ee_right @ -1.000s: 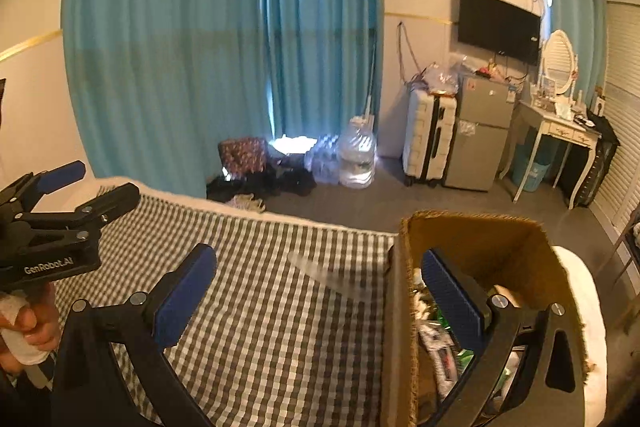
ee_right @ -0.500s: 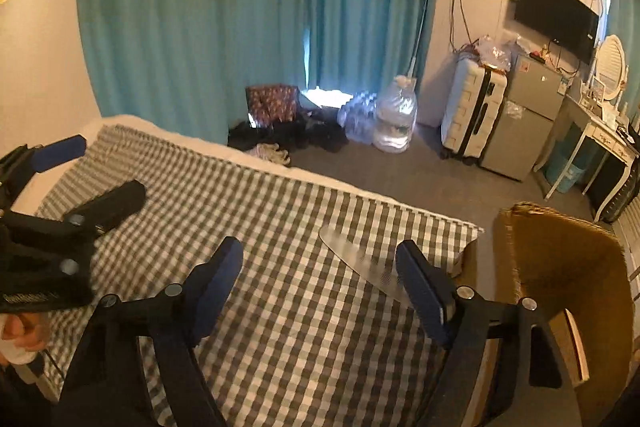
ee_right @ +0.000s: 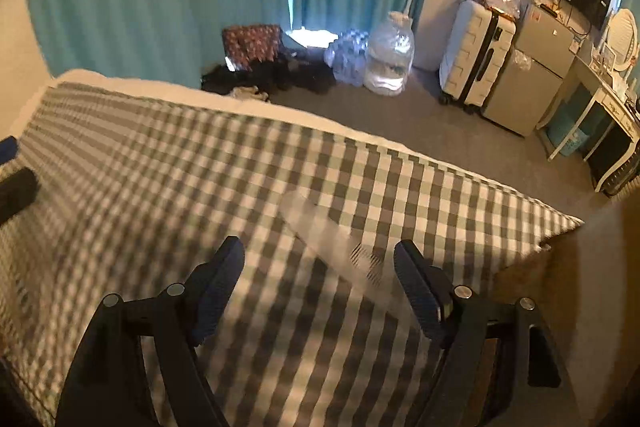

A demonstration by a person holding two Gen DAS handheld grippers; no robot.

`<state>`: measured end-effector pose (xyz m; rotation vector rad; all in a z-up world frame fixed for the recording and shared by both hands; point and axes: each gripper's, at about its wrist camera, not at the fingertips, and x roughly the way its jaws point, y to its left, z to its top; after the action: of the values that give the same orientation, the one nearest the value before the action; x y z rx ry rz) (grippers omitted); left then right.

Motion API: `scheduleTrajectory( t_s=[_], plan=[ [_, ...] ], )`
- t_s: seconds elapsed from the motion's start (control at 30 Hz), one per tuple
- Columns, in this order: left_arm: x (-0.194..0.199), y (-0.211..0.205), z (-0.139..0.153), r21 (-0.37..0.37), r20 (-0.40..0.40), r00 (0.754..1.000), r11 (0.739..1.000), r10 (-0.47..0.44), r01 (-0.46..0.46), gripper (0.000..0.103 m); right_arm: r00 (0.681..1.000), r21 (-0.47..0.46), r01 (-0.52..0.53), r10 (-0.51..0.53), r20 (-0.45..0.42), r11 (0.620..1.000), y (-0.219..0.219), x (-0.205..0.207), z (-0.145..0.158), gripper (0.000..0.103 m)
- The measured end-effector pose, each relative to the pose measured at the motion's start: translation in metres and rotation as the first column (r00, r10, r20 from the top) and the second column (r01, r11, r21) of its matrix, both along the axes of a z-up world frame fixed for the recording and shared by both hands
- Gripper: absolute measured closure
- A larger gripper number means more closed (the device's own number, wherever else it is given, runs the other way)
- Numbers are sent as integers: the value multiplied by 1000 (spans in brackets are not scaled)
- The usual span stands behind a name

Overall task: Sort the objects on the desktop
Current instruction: 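Grasp the clear plastic comb on the bed with the right tool, then lift the comb with the right tool and carry it over the cardboard box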

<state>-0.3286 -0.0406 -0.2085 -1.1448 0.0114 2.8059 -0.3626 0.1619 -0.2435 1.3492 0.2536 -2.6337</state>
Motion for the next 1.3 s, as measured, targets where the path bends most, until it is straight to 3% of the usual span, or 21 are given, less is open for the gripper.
scheduleTrajectory(
  t_s=[0.2,0.33,0.37,0.5,0.6,0.97,1.3],
  plan=[
    [-20,4,-17,6,30,999,1000,-16,16,0,997,53,-22,18,69,998,3,-21,-29,25],
    [-24,4,-29,-8,47,999,1000,-20,21,0,998,-16,6,-5,63,1000,11,-24,-35,26],
    [-24,4,-30,-8,50,999,1000,-20,20,0,998,-23,13,-11,63,1000,12,-24,-35,29],
    [-23,0,-28,-4,51,999,1000,-10,11,0,998,-10,2,-1,70,1000,2,-18,-32,62],
    [-16,-5,-21,1,31,999,1000,-8,8,0,997,-7,9,-8,77,1000,-3,-10,-29,77],
    [1,-6,14,25,-38,999,1000,-11,12,0,996,-74,13,-6,93,997,-9,38,-7,78],
    [20,-3,51,19,-117,993,999,-32,34,0,1000,-105,21,-21,1,994,-7,73,46,78]
  ],
)
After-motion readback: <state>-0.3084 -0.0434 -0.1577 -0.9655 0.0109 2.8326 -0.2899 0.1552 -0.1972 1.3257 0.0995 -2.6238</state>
